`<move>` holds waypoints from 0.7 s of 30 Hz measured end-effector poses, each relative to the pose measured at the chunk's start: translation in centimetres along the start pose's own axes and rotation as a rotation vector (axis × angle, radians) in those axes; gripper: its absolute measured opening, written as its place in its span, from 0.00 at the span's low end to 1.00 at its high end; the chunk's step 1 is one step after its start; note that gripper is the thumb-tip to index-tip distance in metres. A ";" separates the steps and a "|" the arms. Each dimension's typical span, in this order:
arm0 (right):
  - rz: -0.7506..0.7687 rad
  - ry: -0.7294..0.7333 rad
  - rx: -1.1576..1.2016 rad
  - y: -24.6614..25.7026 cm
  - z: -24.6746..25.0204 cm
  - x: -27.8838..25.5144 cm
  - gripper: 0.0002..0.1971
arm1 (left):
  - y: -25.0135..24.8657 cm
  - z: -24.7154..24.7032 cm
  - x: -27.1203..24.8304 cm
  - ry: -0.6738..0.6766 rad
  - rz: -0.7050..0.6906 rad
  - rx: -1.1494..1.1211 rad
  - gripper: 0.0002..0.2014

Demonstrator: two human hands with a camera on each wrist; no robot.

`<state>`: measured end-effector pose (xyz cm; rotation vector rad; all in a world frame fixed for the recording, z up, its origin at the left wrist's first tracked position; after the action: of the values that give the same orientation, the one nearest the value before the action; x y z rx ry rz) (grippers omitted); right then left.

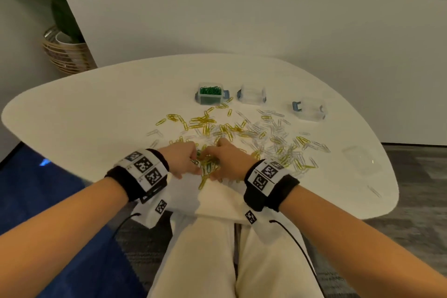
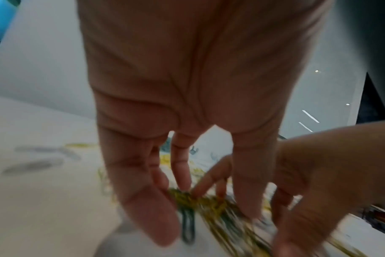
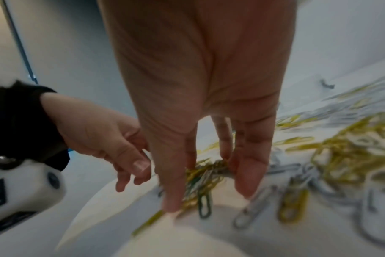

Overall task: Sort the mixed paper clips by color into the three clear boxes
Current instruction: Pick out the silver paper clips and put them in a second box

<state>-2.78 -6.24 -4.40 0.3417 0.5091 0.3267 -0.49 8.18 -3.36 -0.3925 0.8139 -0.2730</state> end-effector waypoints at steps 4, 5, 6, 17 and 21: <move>0.004 -0.197 0.037 -1.1 1.0 -0.1 0.05 | 0.5 -0.1 0.6 -0.190 -0.085 0.028 0.08; -0.034 -0.240 0.085 -2.1 1.4 -0.3 0.05 | 0.8 0.1 0.8 -0.220 -0.098 0.011 0.04; -0.082 -0.276 0.160 -3.2 1.8 -0.6 0.06 | 1.1 0.3 1.0 -0.238 -0.112 -0.024 0.02; 0.121 -0.080 -0.118 -1.5 0.6 -2.0 0.09 | 1.4 0.3 0.2 -0.267 -0.062 0.010 0.11; 0.077 -0.033 -0.188 -1.1 0.2 -1.1 0.05 | 1.0 0.3 0.3 -0.271 -0.065 0.045 0.14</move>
<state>-3.35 -7.70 -4.21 0.1848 0.4294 0.4396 -0.04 8.99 -3.79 -0.4042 0.5290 -0.2910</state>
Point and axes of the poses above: each hand's wrist, its own x-axis towards the middle knuckle, its own z-axis out of the back of the hand, y = z × x, the point moved 3 cm from there along x, towards the middle knuckle, and after that the axes turned 7 degrees about y, right-handed, at the moved point
